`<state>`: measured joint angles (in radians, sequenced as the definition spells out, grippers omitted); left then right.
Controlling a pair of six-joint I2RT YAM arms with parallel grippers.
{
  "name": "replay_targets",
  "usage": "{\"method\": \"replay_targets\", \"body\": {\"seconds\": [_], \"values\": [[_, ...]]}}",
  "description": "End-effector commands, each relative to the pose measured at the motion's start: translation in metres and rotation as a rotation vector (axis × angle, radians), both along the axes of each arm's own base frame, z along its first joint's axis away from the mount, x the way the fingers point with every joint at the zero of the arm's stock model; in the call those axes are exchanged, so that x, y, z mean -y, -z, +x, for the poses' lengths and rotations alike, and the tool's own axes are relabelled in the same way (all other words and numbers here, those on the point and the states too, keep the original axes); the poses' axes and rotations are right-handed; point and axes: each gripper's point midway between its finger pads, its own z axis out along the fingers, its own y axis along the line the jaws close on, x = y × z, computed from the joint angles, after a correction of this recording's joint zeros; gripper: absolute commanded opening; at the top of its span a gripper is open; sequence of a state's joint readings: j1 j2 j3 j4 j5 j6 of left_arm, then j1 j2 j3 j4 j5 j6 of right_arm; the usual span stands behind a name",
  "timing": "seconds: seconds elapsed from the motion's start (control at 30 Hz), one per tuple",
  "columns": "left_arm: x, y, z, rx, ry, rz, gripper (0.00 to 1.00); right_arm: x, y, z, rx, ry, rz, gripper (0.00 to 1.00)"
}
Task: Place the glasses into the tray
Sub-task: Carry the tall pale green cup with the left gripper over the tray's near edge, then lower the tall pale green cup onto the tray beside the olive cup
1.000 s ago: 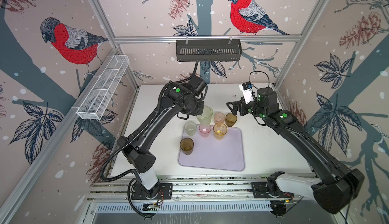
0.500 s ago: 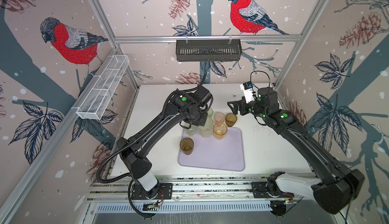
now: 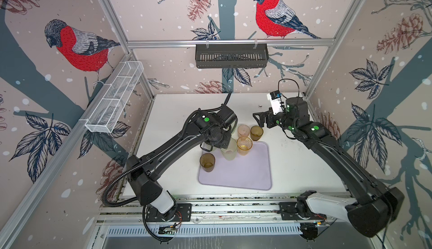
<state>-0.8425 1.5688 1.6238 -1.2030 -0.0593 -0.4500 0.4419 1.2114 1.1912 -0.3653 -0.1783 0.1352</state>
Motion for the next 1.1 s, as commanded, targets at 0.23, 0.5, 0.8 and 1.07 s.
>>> {"method": "replay_targets", "body": {"seconds": [0.23,0.5,0.8,1.07], "values": [[0.003,0.013,-0.001,0.003,-0.061,-0.039,0.0,0.0,-0.004,0.004,0.001,0.008,0.017,1.0],[0.002,0.034,-0.008,-0.037,-0.105,-0.018,0.0,0.0,-0.004,0.003,-0.003,0.002,0.021,1.0],[-0.004,0.052,-0.012,-0.059,-0.173,-0.01,0.0,0.0,-0.003,0.003,-0.008,0.0,0.026,1.0],[-0.006,0.063,-0.013,-0.062,-0.213,-0.018,0.0,0.001,-0.003,0.003,-0.01,0.0,0.024,1.0]]}}
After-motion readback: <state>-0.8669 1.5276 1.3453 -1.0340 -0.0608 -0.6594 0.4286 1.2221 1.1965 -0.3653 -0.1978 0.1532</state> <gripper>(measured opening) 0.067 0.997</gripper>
